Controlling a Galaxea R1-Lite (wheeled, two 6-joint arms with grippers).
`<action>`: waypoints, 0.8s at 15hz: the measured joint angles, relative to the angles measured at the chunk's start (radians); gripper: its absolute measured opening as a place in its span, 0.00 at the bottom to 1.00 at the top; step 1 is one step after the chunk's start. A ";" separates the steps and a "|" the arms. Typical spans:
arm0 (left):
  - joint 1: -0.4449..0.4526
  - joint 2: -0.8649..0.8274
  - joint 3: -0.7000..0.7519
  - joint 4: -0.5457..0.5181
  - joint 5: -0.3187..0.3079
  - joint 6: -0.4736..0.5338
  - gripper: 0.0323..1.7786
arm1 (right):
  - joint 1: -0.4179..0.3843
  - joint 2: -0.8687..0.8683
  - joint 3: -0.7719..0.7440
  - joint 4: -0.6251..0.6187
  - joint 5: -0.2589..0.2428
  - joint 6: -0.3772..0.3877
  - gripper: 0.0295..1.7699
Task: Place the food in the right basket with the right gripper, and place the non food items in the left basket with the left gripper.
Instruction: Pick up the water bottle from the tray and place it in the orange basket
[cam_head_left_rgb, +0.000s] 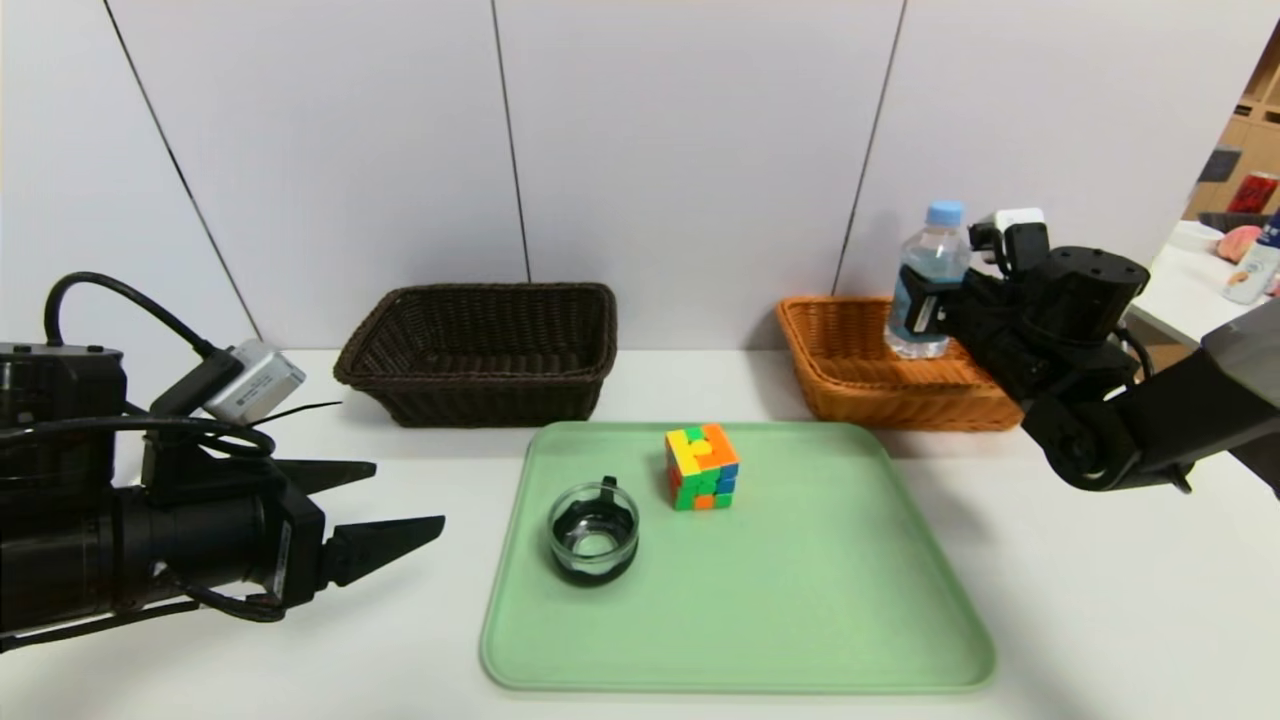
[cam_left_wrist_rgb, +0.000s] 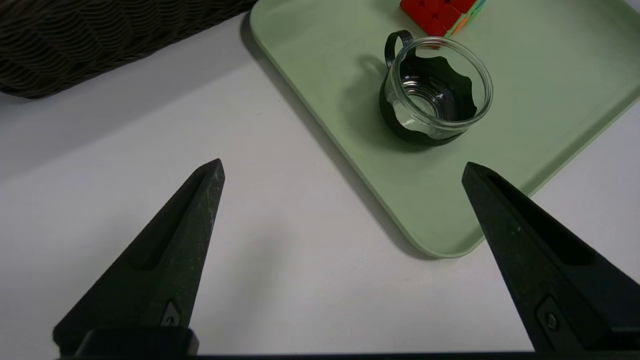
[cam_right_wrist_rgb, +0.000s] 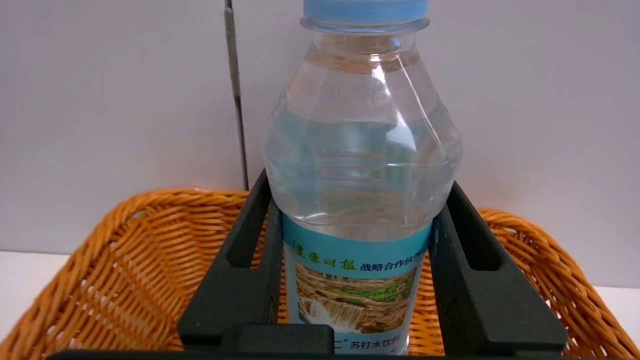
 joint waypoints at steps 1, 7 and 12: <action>0.000 0.005 0.001 0.000 0.000 0.000 0.95 | 0.000 0.010 -0.001 -0.001 0.001 0.000 0.45; 0.000 0.020 0.003 -0.004 0.000 0.001 0.95 | -0.002 0.050 0.003 0.000 0.000 0.002 0.45; 0.000 0.028 0.001 -0.009 0.000 0.001 0.95 | -0.002 0.059 0.007 0.002 0.001 0.002 0.45</action>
